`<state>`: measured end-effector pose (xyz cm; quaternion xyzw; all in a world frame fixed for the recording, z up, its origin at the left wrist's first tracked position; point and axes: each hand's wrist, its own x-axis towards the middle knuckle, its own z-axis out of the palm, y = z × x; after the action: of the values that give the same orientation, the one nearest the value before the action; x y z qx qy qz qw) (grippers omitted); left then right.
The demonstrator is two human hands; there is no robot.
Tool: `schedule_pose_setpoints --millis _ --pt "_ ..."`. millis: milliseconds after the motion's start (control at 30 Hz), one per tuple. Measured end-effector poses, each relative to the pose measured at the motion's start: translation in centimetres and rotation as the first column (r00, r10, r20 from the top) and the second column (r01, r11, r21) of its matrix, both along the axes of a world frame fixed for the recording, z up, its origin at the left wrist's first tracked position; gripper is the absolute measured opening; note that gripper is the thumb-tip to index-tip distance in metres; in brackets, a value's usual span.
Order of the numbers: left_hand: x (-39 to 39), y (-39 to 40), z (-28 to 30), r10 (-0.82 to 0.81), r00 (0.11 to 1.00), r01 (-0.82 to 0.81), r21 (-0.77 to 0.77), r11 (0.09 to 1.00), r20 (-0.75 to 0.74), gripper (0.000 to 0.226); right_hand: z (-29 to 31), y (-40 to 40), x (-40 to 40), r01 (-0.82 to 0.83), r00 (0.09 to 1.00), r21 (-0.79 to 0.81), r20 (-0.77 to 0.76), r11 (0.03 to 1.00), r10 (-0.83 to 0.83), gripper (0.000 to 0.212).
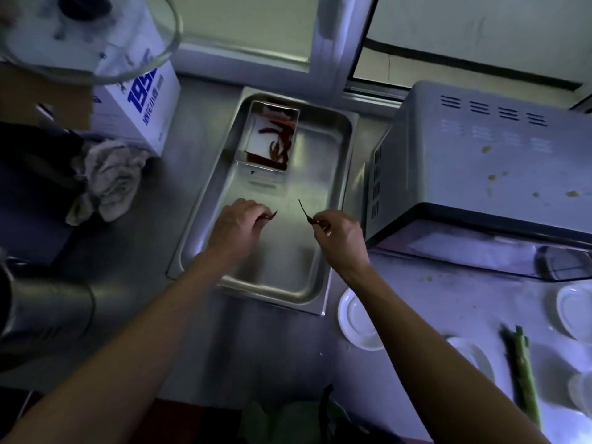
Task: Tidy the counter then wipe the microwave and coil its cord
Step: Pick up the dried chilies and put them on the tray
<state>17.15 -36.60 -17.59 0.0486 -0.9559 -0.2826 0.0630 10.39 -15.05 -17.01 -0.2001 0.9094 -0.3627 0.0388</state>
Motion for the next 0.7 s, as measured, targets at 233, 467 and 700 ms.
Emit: schedule_pose_setpoints --millis 233,467,700 --pt "-6.3 -3.4 0.7 0.000 1.000 0.000 -0.015 1.000 -0.015 0.017 0.2 -2.9 -4.9 -0.017 1.000 0.036 0.012 0.999 0.017 0.017" --pt "-12.8 -6.5 0.8 -0.068 0.997 0.066 -0.079 0.995 -0.030 0.018 -0.9 -6.3 -10.1 -0.011 0.998 0.036 0.069 0.999 0.008 0.016" --pt "-17.7 -8.2 -0.9 -0.126 0.992 0.129 -0.127 0.983 0.030 0.021 -2.7 -9.2 -13.8 -0.018 0.998 0.041 0.056 0.999 0.016 0.015"
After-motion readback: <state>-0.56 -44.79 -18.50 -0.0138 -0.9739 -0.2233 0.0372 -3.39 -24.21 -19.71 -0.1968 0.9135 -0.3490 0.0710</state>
